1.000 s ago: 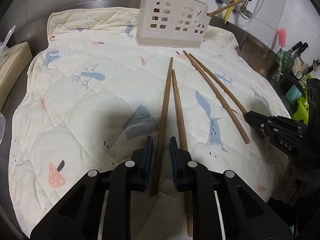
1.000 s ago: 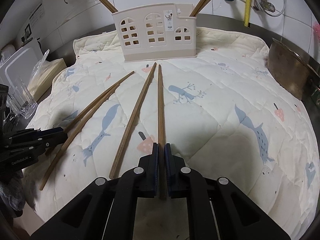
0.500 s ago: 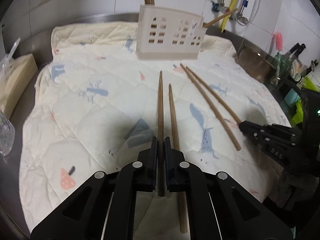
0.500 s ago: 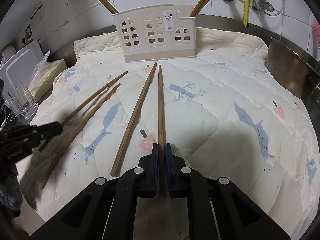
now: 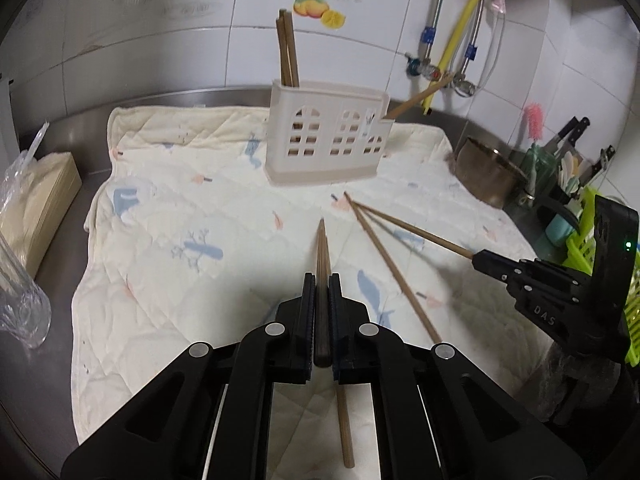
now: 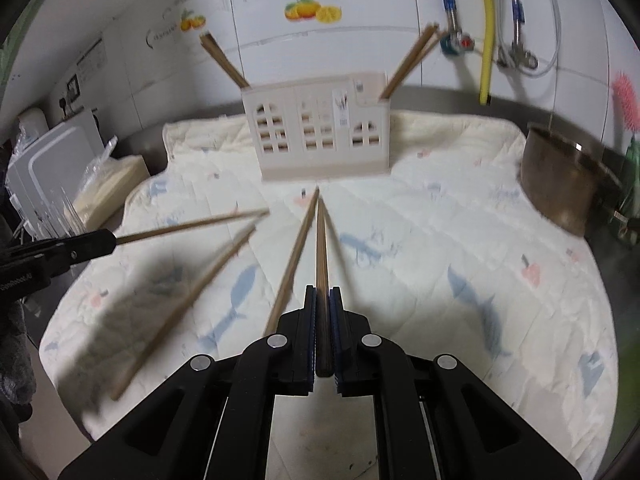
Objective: Organize utensils
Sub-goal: 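Lift both held chopsticks and insert them into the white holder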
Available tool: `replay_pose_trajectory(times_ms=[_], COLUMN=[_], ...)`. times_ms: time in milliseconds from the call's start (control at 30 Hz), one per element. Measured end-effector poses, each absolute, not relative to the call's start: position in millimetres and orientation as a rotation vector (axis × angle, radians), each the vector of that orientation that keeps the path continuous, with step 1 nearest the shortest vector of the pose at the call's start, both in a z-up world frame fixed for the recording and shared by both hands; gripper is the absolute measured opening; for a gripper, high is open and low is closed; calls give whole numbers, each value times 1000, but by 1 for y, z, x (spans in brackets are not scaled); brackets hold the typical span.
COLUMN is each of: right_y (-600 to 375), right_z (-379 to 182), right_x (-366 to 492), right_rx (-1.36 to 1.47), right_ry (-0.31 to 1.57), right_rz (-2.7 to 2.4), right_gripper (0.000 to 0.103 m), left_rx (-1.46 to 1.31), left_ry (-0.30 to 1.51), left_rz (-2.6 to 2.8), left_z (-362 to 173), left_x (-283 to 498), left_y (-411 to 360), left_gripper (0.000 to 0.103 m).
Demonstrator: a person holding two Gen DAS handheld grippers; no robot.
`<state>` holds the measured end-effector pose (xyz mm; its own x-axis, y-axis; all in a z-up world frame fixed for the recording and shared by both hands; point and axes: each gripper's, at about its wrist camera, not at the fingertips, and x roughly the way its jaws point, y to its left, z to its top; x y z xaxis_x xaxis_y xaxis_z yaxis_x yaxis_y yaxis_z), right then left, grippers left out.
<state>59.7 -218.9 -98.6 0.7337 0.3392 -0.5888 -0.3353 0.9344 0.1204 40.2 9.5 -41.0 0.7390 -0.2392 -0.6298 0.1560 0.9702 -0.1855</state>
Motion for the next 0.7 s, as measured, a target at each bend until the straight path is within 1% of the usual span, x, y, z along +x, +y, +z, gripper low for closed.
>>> replay_pose_trajectory(times_ms=[333, 700], right_y=[-215, -213], right_z=[-55, 0], right_x=[68, 96], right_rx=[-4, -36], right_ry=[540, 508], right_rz=[394, 443], right_gripper=[7, 7], left_rx=[-96, -62], left_ry=[676, 635], left_rz=[-255, -280], left_z=[-16, 19], left_x=[54, 76], left_y=[5, 6], left_gripper=[5, 5])
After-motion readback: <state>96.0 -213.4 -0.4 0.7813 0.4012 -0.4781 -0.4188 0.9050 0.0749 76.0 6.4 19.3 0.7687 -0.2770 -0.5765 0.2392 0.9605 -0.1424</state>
